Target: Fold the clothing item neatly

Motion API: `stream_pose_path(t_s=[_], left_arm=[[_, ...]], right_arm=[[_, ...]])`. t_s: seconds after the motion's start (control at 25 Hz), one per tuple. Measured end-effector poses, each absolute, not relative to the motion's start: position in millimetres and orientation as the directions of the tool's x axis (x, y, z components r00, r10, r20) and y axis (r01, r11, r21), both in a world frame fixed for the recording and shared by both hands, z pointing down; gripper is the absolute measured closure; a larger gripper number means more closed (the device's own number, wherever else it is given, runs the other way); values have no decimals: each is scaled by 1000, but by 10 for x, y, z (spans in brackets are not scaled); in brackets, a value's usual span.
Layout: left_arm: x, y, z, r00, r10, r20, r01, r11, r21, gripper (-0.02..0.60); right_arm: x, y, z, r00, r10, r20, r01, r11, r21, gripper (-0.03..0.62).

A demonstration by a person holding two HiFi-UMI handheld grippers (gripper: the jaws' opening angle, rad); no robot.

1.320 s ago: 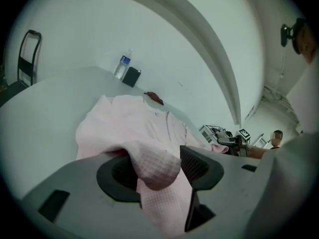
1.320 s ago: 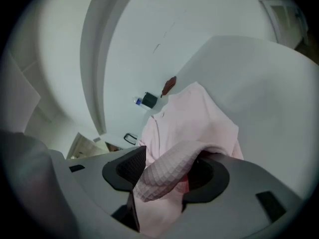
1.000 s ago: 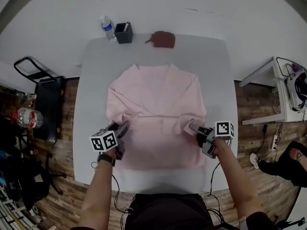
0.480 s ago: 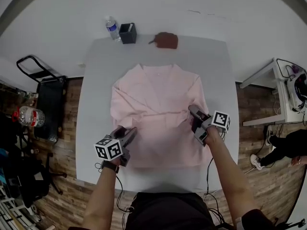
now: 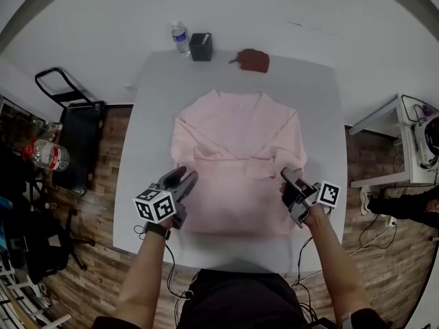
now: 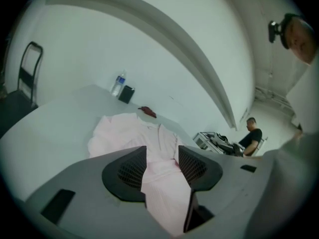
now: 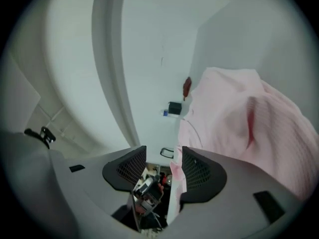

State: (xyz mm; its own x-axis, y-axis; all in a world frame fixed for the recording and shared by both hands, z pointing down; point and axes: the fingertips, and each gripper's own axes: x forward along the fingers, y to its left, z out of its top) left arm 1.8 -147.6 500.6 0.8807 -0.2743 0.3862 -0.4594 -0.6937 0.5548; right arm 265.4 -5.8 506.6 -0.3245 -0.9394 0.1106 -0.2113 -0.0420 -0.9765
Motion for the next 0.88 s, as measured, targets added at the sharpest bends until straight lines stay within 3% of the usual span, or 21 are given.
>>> stream_pose_path(t_s=[0.12, 0.2, 0.28, 0.52, 0.64, 0.76, 0.88], left_arm=[[228, -1072, 4818, 913, -179, 368, -343, -825, 449, 416], [294, -745, 4800, 911, -122, 395, -275, -892, 358, 466], [295, -434, 4847, 894, -82, 441, -216, -941, 262, 497], [136, 229, 5154, 809, -3, 588, -55, -996, 72, 499], [53, 328, 5285, 771, -48, 635, -77, -997, 17, 551], [25, 405, 5375, 739, -92, 667, -84, -996, -44, 550], [-24, 609, 5522, 700, -64, 711, -24, -997, -67, 425]], right_arm=[[2289, 33, 4814, -459, -864, 206, -492, 54, -869, 376], [2008, 249, 4834, -481, -800, 358, -715, 122, -689, 376], [1769, 513, 4916, -466, -744, 478, -841, 206, -500, 376], [1473, 1082, 5174, -429, -672, 604, -903, 317, -289, 376], [1396, 1280, 5340, -406, -647, 646, -910, 351, -221, 376], [1331, 1369, 5486, -362, -629, 688, -912, 391, -122, 375], [1260, 1499, 5596, -314, -607, 730, -898, 439, -21, 368]])
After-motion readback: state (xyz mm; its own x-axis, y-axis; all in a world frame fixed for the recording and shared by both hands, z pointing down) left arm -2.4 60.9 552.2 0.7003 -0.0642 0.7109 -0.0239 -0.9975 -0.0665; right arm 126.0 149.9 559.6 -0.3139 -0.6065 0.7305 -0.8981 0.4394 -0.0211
